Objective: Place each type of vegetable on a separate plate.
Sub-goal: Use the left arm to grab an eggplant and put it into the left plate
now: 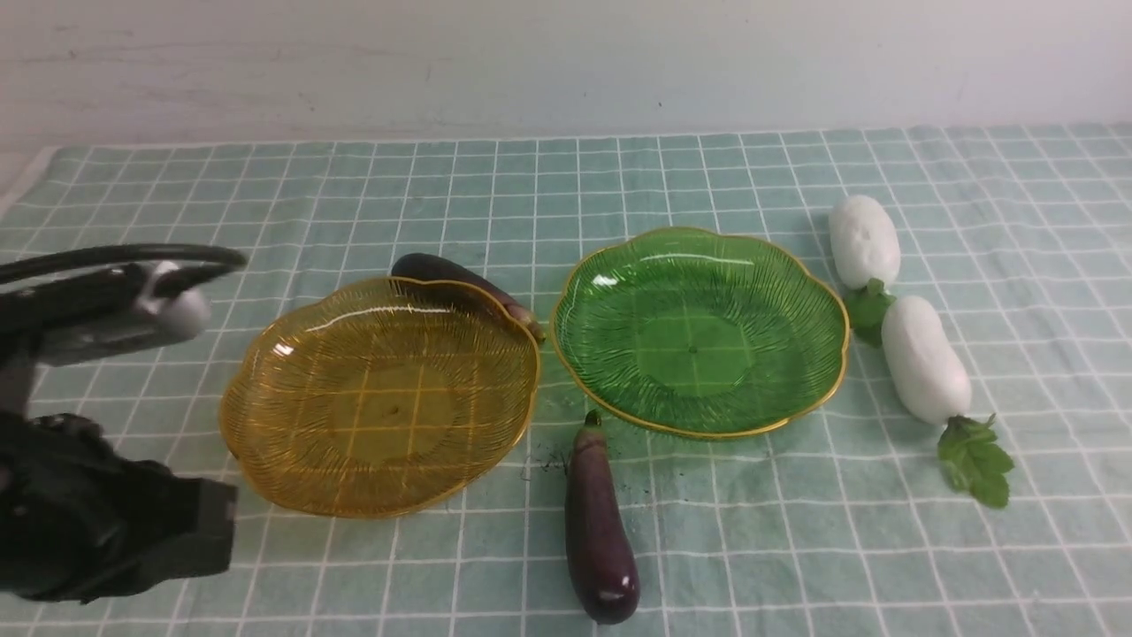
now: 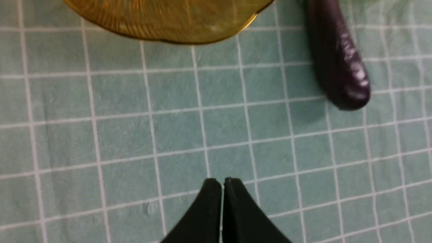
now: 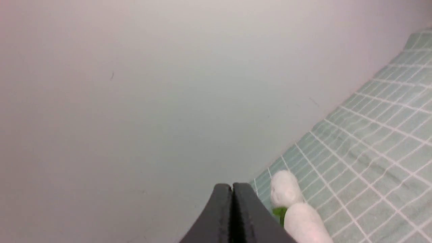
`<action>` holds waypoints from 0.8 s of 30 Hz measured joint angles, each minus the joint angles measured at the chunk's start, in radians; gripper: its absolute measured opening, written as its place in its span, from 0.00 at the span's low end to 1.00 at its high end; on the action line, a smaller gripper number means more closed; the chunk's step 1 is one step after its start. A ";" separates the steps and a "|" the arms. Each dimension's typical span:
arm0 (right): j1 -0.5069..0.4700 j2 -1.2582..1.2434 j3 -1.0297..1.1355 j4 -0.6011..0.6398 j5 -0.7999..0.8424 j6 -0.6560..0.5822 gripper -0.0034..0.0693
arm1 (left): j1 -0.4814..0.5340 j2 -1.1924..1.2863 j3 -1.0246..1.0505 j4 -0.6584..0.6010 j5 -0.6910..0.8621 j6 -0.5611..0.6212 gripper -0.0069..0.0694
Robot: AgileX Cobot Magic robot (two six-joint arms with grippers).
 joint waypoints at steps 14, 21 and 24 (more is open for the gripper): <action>0.056 0.477 -0.569 -0.082 0.740 -0.387 0.03 | -0.507 0.474 -0.329 0.136 -0.098 -0.197 0.08; 0.056 0.578 -0.616 -0.074 0.807 -0.431 0.03 | -0.581 0.709 -0.513 0.164 -0.114 -0.227 0.22; 0.056 0.578 -0.618 -0.074 0.811 -0.432 0.03 | -0.581 0.770 -0.545 0.164 -0.119 -0.246 0.38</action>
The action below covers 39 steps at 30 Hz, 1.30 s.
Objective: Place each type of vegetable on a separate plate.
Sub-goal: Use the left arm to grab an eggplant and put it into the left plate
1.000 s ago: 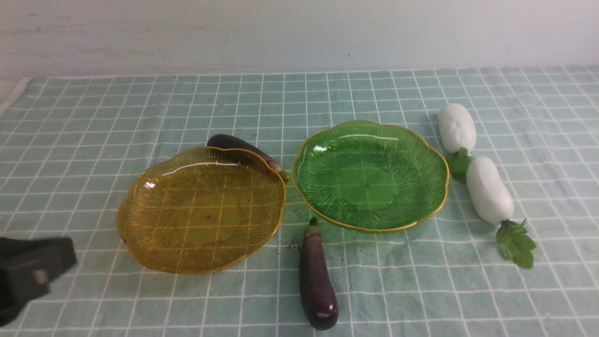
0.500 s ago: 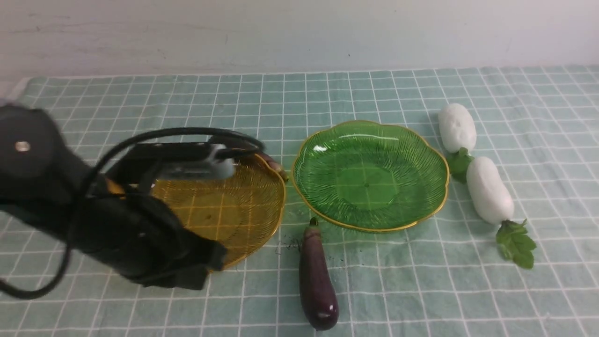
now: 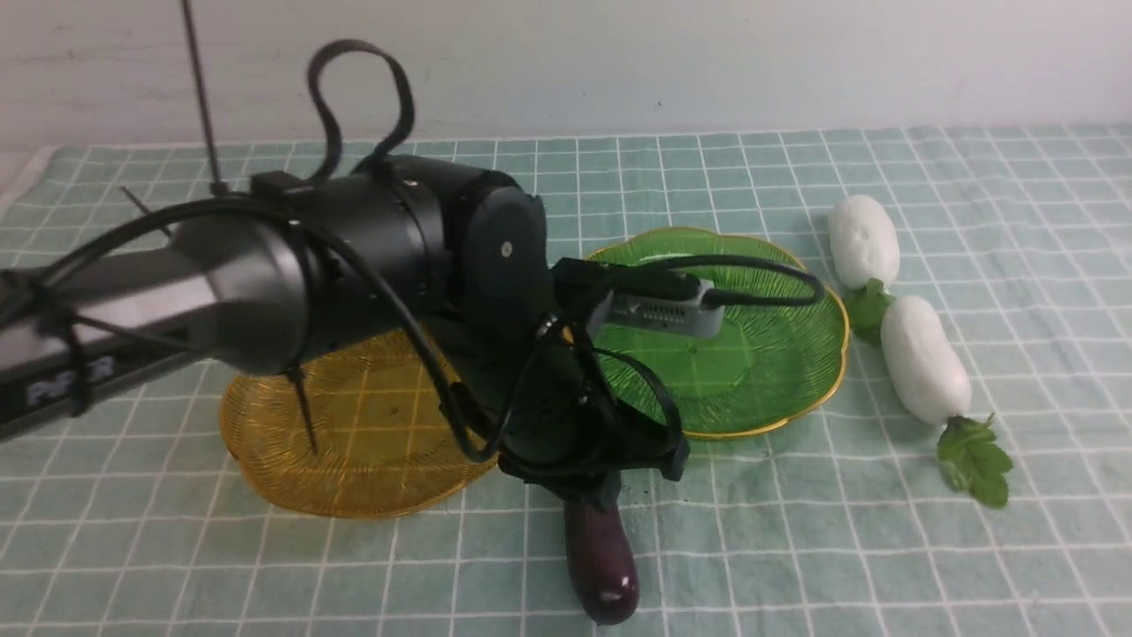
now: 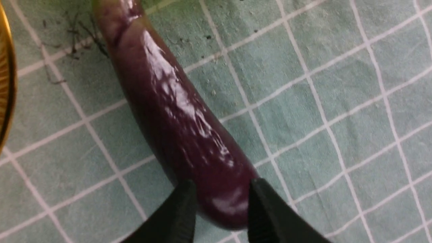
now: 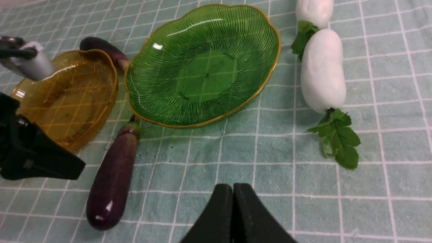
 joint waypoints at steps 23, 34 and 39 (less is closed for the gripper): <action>0.000 0.167 -0.142 -0.063 0.169 0.024 0.03 | 0.000 0.140 -0.016 0.048 0.101 -0.146 0.55; 0.000 0.519 -0.422 -0.293 0.268 0.141 0.03 | 0.133 -0.155 -0.017 0.105 0.174 -0.042 0.55; 0.008 0.700 -0.531 -0.285 0.258 0.132 0.07 | 0.339 -0.139 -0.018 0.116 0.153 0.077 0.55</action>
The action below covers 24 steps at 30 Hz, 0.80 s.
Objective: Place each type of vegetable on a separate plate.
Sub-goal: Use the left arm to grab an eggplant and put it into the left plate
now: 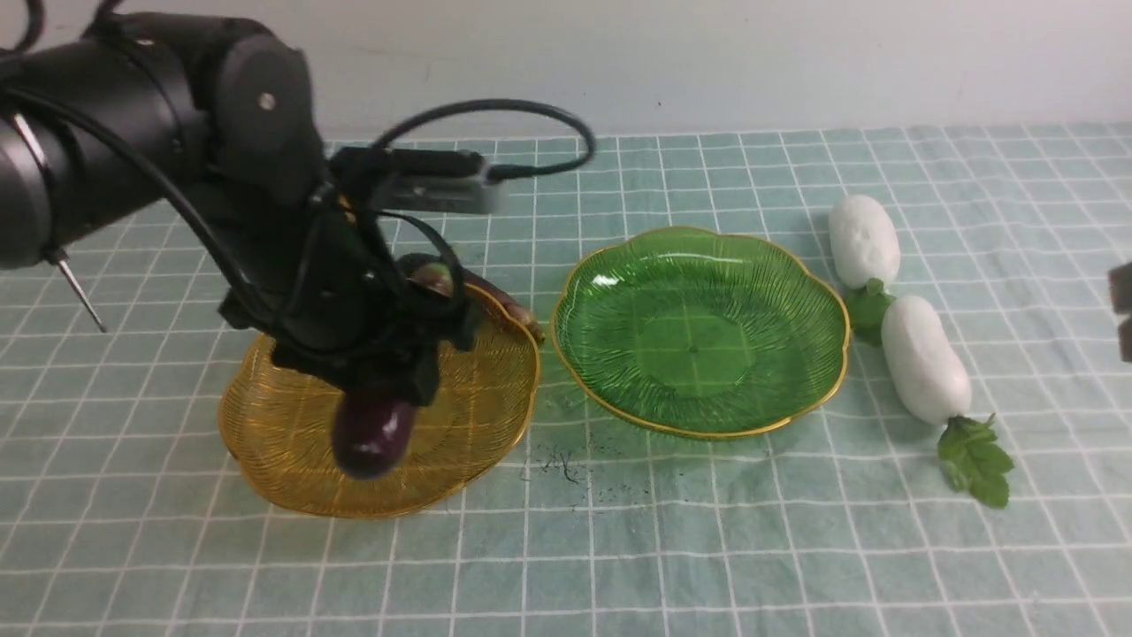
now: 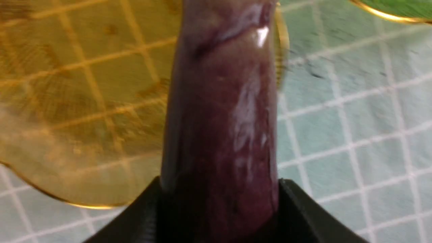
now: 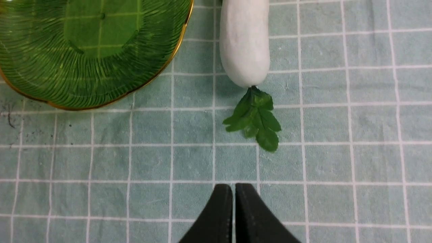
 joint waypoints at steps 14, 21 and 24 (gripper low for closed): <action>0.002 0.565 -0.328 0.011 -0.026 -0.050 0.75 | 0.126 0.228 0.001 -0.017 -0.167 0.337 0.56; 0.002 0.727 -0.421 0.012 -0.028 -0.038 0.94 | 0.126 0.235 -0.006 0.063 -0.153 0.301 0.84; 0.002 0.786 -0.449 0.013 -0.026 -0.037 0.95 | 0.126 0.235 -0.038 0.089 -0.115 0.256 0.93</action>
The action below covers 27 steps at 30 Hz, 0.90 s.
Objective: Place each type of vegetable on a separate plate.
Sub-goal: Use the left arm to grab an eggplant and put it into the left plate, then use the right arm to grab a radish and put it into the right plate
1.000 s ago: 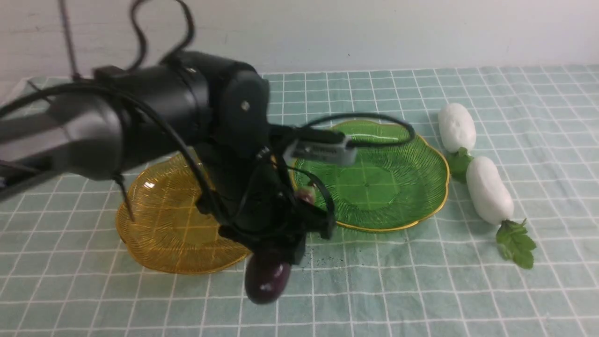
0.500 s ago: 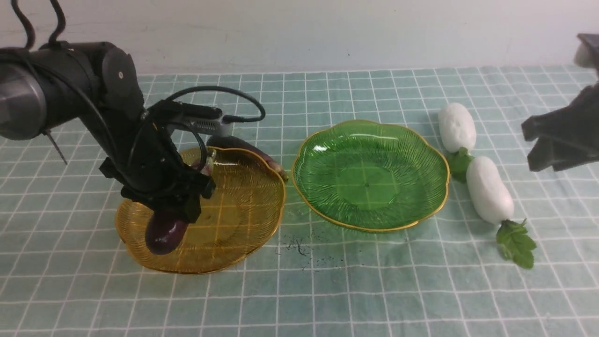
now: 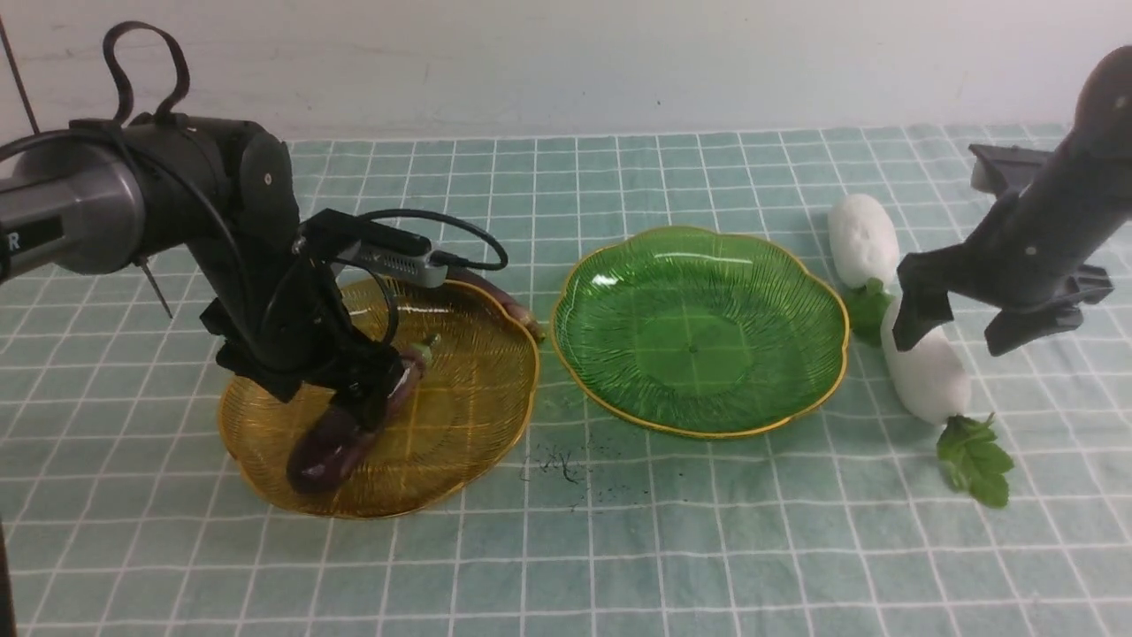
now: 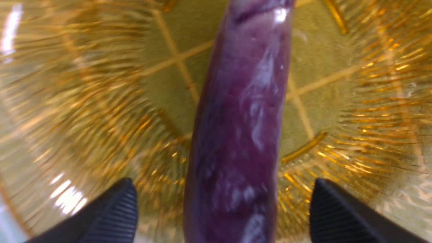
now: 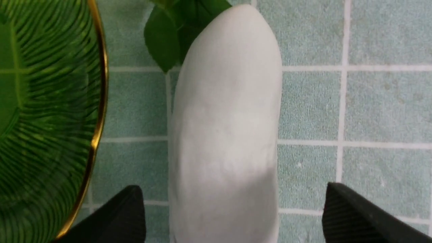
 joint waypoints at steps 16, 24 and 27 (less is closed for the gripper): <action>-0.004 -0.040 -0.066 0.012 0.126 0.019 0.70 | 0.000 0.071 -0.479 0.066 -0.013 -0.254 0.61; 0.109 -0.140 -0.155 0.260 0.065 -0.114 0.70 | 0.000 0.310 -0.713 0.135 -0.036 -0.261 0.62; 0.165 -0.098 -0.156 0.274 -0.007 -0.119 0.70 | 0.000 0.371 -0.762 0.138 -0.040 -0.262 0.65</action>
